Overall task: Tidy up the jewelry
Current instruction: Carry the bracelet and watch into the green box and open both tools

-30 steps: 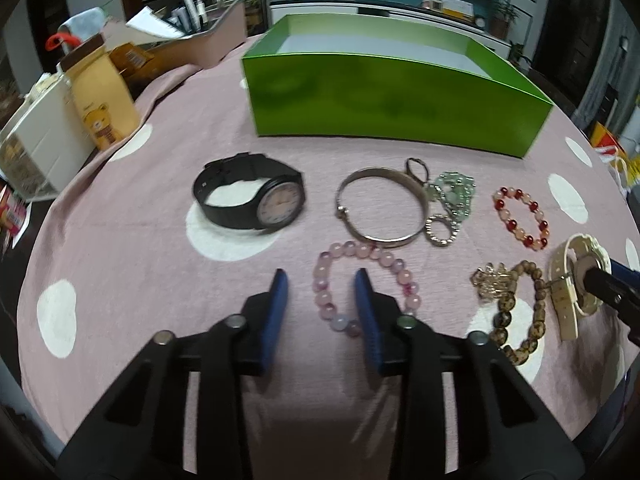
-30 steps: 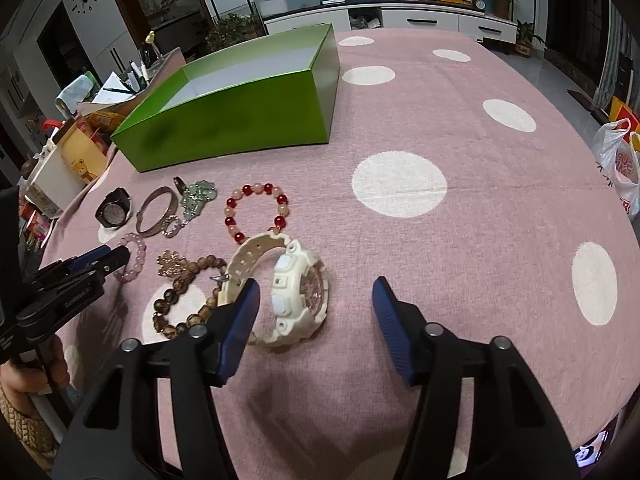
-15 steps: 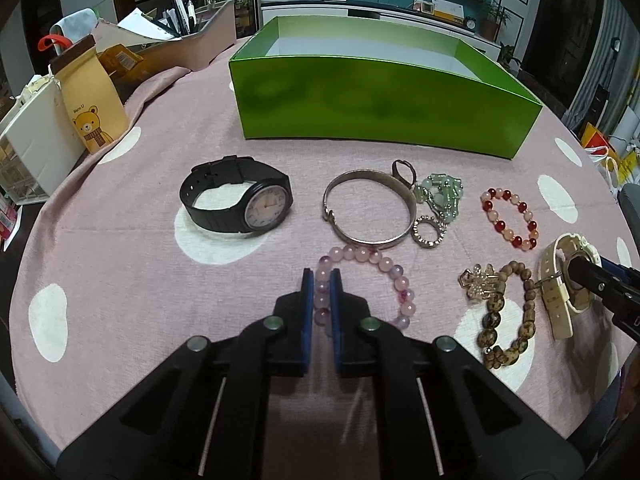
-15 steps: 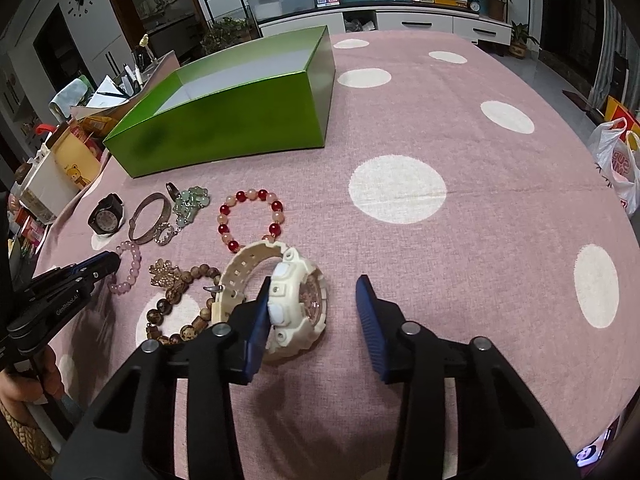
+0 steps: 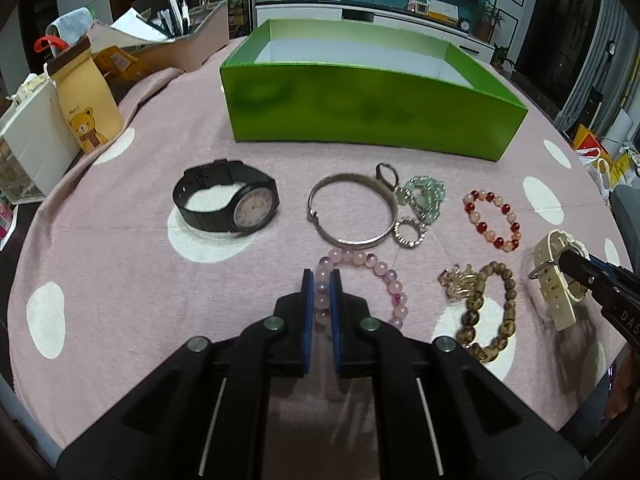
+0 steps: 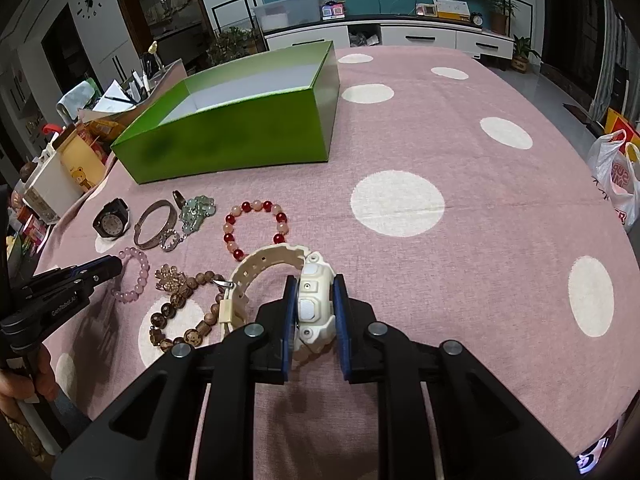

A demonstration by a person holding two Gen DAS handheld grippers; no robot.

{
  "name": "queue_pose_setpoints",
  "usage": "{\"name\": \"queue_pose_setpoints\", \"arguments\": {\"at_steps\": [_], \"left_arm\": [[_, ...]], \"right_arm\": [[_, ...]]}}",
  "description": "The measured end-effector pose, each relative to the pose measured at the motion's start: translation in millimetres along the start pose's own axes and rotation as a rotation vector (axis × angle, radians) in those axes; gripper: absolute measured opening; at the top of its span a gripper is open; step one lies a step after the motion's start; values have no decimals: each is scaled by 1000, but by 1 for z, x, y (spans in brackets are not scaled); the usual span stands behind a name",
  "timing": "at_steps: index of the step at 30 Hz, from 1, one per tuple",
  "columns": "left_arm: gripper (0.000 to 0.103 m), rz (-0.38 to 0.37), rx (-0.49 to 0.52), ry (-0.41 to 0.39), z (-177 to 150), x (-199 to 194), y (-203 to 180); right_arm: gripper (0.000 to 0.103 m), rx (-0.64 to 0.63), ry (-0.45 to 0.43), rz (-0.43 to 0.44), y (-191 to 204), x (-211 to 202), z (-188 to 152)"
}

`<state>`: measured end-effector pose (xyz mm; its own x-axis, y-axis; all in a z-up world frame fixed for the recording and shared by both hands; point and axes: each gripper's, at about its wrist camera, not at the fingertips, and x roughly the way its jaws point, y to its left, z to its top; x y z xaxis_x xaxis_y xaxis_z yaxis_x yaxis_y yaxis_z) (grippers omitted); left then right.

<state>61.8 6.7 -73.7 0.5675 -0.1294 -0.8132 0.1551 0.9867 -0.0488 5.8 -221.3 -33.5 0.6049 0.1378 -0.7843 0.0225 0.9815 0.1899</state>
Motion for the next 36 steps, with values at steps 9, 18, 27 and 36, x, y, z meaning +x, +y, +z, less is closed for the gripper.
{"name": "queue_pose_setpoints", "arguments": {"at_steps": [9,18,27,36], "left_arm": [[7,-13,18,-47,9,-19,-7],[7,-30,24,-102,25,-42,-14],[7,-59,14,-161,52,-62,-11],[7,-37,55,-251,94,-78,-20]], "right_arm": [[18,20,-40,7,-5,-14,4],[18,28,-84,18,-9,-27,13],[18,23,-124,30,-6,-36,28],[18,13,-190,42,0,-38,59]]}}
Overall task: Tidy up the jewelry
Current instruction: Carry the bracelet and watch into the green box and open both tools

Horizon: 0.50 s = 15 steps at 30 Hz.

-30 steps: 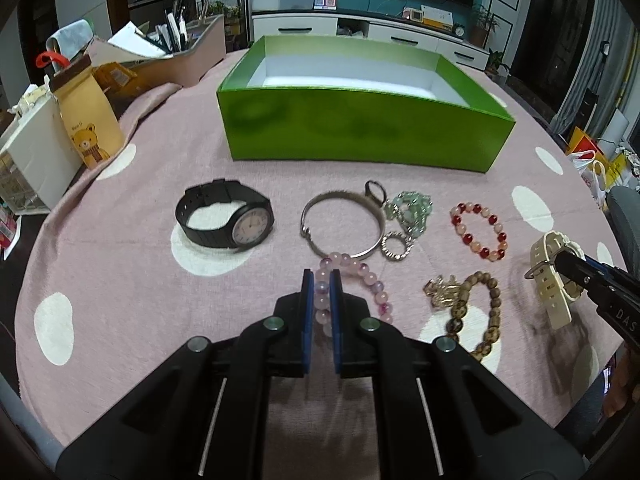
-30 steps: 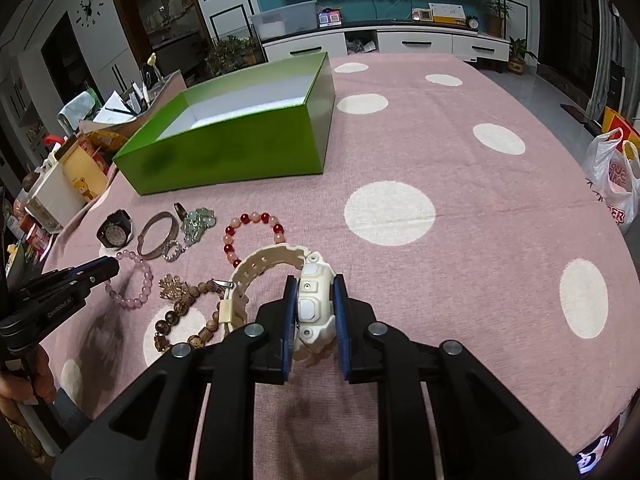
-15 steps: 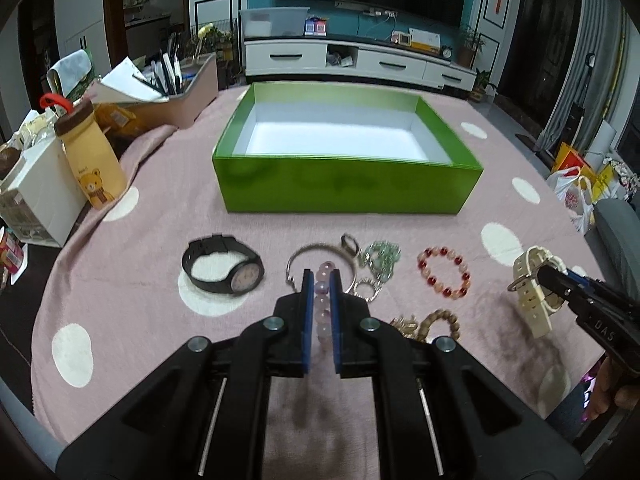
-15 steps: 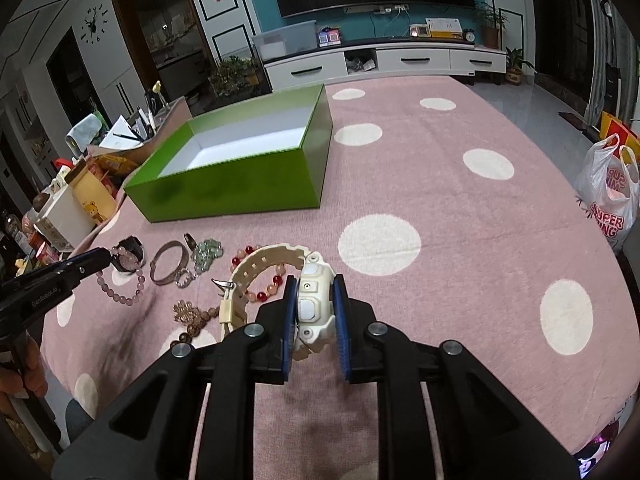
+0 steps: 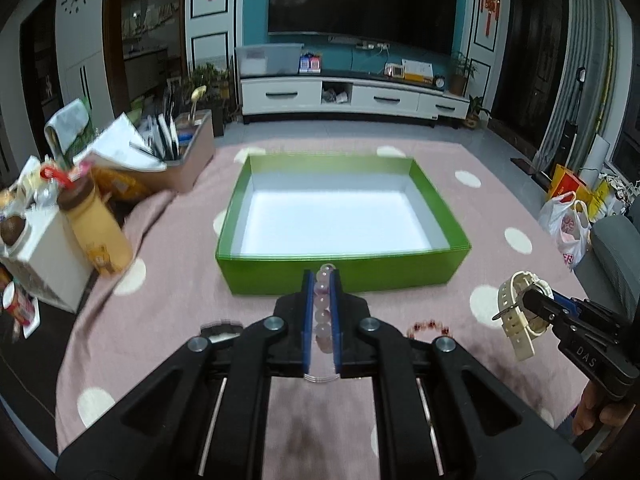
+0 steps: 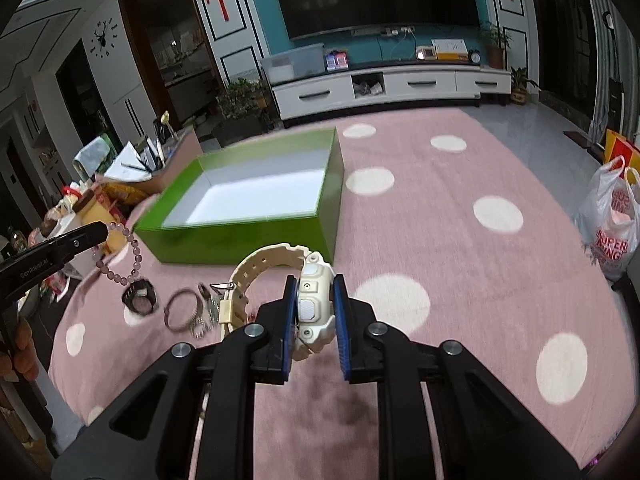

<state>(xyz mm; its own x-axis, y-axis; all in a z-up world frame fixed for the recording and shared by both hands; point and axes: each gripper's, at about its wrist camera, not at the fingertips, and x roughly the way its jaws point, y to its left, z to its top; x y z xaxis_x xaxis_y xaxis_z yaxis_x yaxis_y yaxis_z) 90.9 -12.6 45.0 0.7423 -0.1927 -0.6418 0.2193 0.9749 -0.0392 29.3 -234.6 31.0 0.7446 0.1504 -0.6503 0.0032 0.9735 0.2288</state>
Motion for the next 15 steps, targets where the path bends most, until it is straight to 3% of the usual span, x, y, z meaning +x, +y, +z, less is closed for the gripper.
{"name": "queue_pose_setpoints", "arguments": {"at_steps": [6,15], "left_arm": [[7,24,22,-41,35,10,-3],[7,48,25,-12,72,56,-5]], "right_arm": [[18,-5,-61,22,7,11,31],[18,13,-95,58,12,45,72]]}}
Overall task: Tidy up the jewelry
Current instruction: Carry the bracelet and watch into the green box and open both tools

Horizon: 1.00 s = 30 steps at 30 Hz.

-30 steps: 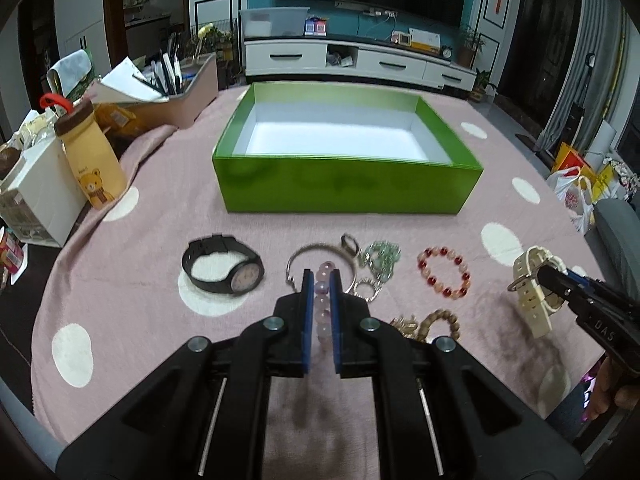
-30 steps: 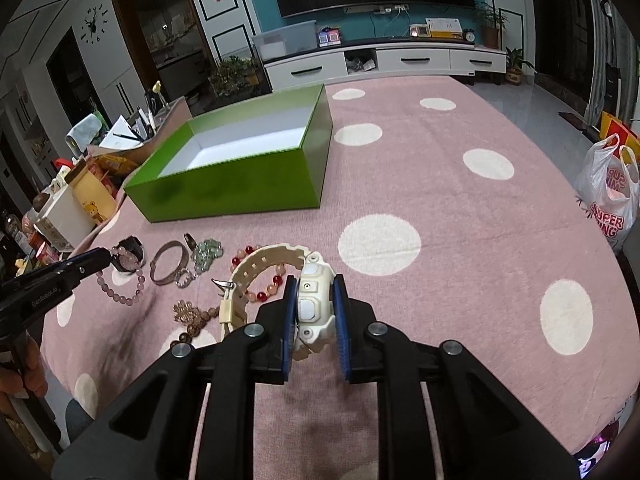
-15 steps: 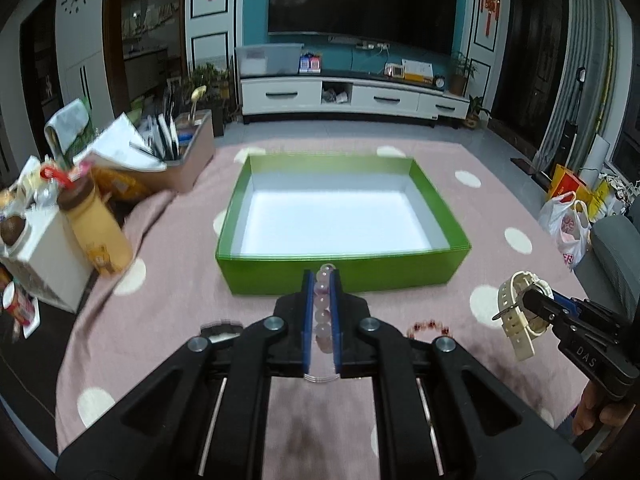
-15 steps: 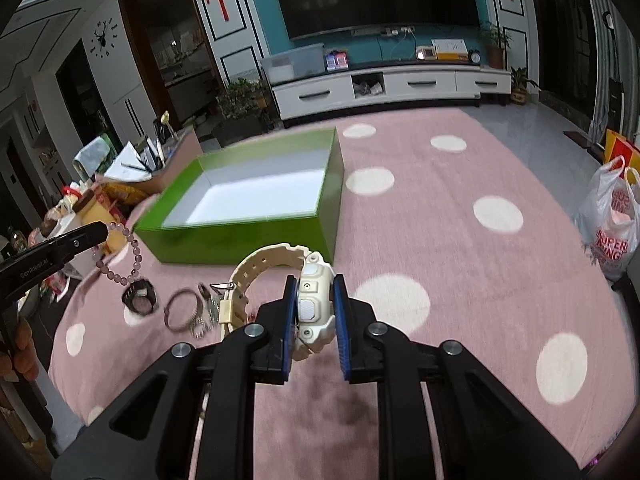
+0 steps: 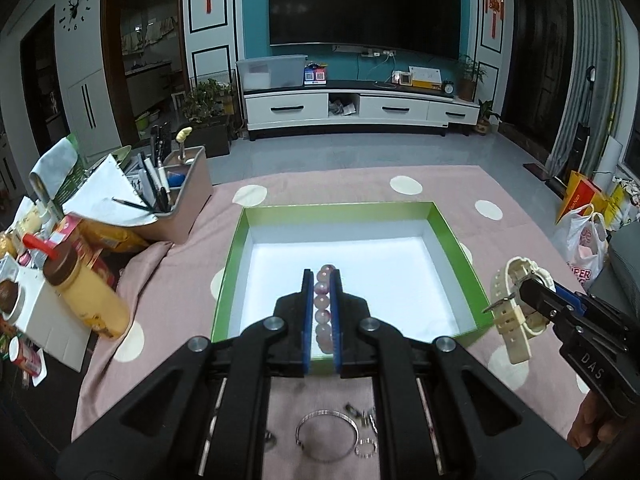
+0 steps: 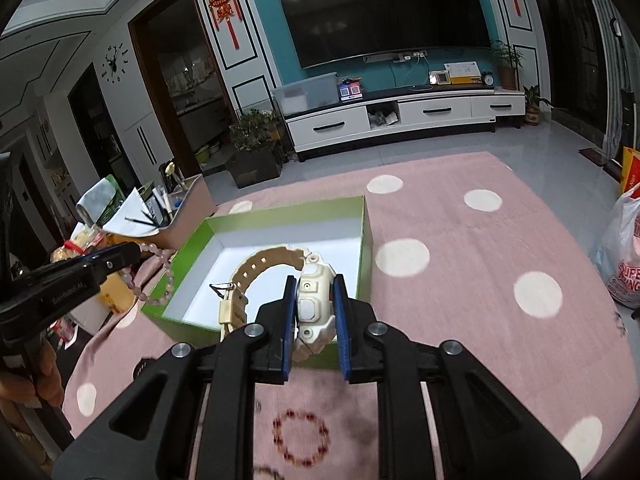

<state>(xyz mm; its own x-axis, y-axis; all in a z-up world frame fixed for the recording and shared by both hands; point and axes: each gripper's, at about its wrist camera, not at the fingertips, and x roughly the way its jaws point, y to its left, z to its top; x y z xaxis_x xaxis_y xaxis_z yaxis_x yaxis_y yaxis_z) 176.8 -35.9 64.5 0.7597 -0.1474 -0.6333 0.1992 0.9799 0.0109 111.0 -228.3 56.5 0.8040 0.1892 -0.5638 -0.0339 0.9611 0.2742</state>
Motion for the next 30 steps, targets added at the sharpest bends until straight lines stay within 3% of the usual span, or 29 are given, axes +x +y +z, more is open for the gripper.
{"name": "queue_pose_setpoints", "arguments": {"at_steps": [13,28,30], "left_arm": [[7,18,-12,61,22,70,-6],[8,79,-10,188,0,127,-4],[8,81,-15,188,-1,127,-2]], "right_arm": [[18,3,58,-16,-5,64,23],[19,-61,151,-87,11,118,26],[29,-62,156,-90,11,119,27]]}}
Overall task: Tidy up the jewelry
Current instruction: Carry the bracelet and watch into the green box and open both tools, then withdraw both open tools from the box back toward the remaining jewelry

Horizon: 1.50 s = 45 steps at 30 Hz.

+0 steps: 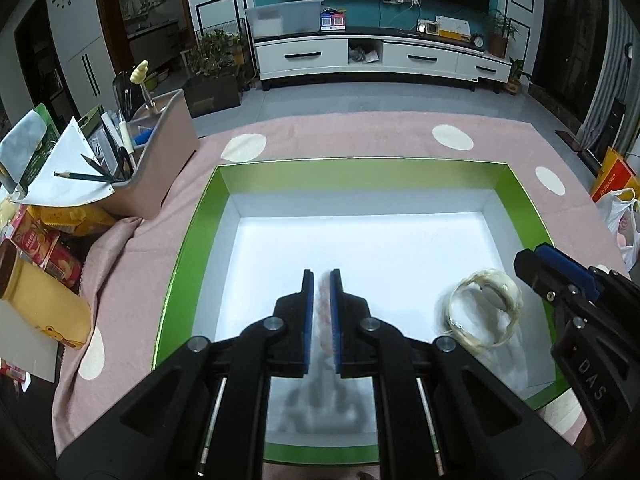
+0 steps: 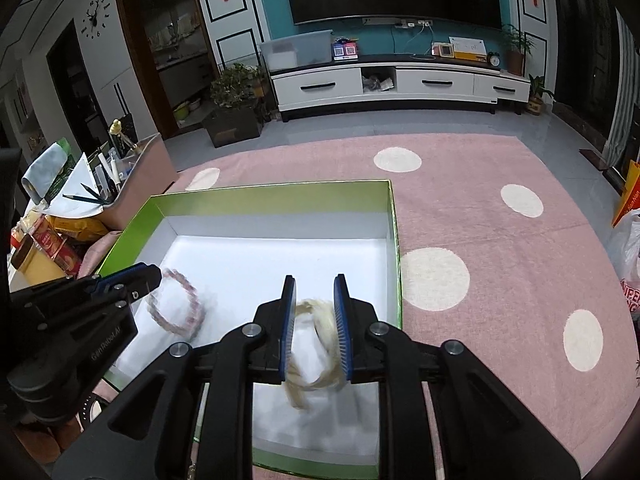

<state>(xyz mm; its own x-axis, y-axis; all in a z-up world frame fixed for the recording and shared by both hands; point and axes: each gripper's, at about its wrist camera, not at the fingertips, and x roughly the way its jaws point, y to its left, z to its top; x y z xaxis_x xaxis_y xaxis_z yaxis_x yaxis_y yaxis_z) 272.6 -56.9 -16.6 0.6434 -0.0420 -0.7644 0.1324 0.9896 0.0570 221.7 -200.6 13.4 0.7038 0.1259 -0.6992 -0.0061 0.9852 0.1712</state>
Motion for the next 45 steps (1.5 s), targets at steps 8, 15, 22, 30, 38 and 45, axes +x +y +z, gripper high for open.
{"name": "queue_pose_setpoints", "arguments": {"at_steps": [8,15,22,30,38,45], "left_arm": [[48,16,4,-34,-2,-21,3],[70,8,0,-46,-21,-50,7],[79,-4,-5,-48,-54,-83,10],[85,-6,3,-44,-80,-112,11],[94,-12,15,-39,-104,-132,8],[96,-17,6,-27,-121,-143,9]], "right_arm": [[56,18,-59,-10,-1,-30,-8],[63,32,-87,16,-2,-68,-37],[64,50,-83,26,-6,-97,-64],[73,52,-104,21,-10,-130,-85],[81,21,-87,29,0,-147,-106],[88,16,-80,37,3,-160,-119]]}}
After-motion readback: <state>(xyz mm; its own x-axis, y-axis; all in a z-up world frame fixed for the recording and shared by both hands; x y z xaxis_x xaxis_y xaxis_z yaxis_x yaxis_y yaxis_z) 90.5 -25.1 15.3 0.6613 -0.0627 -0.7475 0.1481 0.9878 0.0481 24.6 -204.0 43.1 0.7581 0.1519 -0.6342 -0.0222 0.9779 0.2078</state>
